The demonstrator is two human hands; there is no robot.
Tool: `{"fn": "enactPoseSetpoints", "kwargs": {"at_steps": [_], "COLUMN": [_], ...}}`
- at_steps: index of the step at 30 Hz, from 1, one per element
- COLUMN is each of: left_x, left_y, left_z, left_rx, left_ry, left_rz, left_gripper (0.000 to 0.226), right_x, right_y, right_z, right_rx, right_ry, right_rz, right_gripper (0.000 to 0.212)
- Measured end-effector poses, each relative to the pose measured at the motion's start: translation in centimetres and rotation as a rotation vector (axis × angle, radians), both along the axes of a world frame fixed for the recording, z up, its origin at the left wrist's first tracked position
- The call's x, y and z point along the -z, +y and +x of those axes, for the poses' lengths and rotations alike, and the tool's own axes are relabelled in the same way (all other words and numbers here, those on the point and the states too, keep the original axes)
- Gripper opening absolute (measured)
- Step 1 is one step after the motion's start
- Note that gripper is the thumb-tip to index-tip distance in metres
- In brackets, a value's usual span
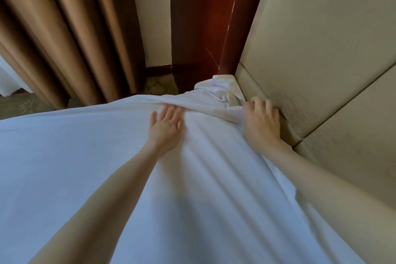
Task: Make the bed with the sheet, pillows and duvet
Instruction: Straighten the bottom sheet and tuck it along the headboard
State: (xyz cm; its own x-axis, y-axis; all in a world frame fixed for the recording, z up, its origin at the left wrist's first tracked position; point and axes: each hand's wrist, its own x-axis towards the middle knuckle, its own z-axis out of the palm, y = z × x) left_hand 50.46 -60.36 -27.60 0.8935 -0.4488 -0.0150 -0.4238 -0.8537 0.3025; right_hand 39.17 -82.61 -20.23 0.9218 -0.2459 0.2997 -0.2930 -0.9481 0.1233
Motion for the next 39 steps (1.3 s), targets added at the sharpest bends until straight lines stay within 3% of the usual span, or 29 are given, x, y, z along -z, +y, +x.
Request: {"fn": "enactPoseSetpoints", "kwargs": {"at_steps": [6, 9, 11, 15, 18, 21, 23, 25, 27, 32, 35, 36, 37, 39], "left_x": [0.1, 0.2, 0.4, 0.4, 0.2, 0.1, 0.0, 0.0, 0.1, -0.2, -0.4, -0.5, -0.4, -0.4], "left_y": [0.1, 0.0, -0.1, 0.0, -0.1, -0.1, -0.1, -0.1, -0.2, 0.1, 0.2, 0.2, 0.2, 0.1], "left_z": [-2.7, -2.8, -2.8, -3.0, -3.2, -3.3, -3.4, -3.2, -3.2, -3.8, -4.1, -4.1, -4.1, -4.3], "left_rx": [-0.07, -0.071, -0.075, -0.087, -0.084, -0.079, -0.082, -0.081, -0.08, -0.074, -0.053, -0.052, -0.055, -0.059], "left_ry": [-0.079, -0.101, -0.109, -0.119, -0.112, -0.099, -0.097, -0.092, -0.086, 0.01, 0.05, 0.05, 0.051, 0.049], "left_rz": [-0.001, -0.006, -0.013, -0.042, -0.032, -0.029, -0.028, -0.021, -0.015, 0.003, 0.037, 0.045, 0.051, 0.06], "left_gripper": [0.051, 0.05, 0.05, 0.05, 0.05, 0.051, 0.051, 0.051, 0.051, 0.052, 0.054, 0.054, 0.053, 0.053], "right_x": [-0.2, -2.1, -3.2, -1.5, 1.9, 3.5, 4.2, 4.1, 3.9, 3.0, 2.9, 3.2, 3.7, 4.2], "right_y": [-0.8, -0.9, -1.4, -0.3, 2.4, 3.0, 2.1, 0.7, -0.3, 1.1, 2.5, 2.7, 2.7, 2.0], "right_z": [0.5, 0.9, 0.7, -2.8, -6.9, -8.2, -7.5, -6.1, -5.4, -6.3, -8.6, -9.2, -9.5, -9.1], "right_rx": [0.299, 0.212, 0.135, 0.025, -0.065, 0.127, 0.239, 0.346, 0.426, 0.437, 0.399, 0.382, 0.383, 0.442], "right_ry": [0.446, 0.308, 0.183, 0.119, 0.182, 0.407, 0.453, 0.343, 0.275, 0.425, 0.243, 0.213, 0.223, 0.268], "right_rz": [0.37, 0.183, 0.065, -0.05, -0.198, 0.058, 0.263, 0.654, 0.86, 0.884, 0.426, 0.371, 0.428, 0.742], "right_gripper": [0.04, 0.023, 0.027, 0.037, 0.028, 0.026, 0.032, 0.048, 0.063, 0.062, 0.045, 0.044, 0.048, 0.062]}}
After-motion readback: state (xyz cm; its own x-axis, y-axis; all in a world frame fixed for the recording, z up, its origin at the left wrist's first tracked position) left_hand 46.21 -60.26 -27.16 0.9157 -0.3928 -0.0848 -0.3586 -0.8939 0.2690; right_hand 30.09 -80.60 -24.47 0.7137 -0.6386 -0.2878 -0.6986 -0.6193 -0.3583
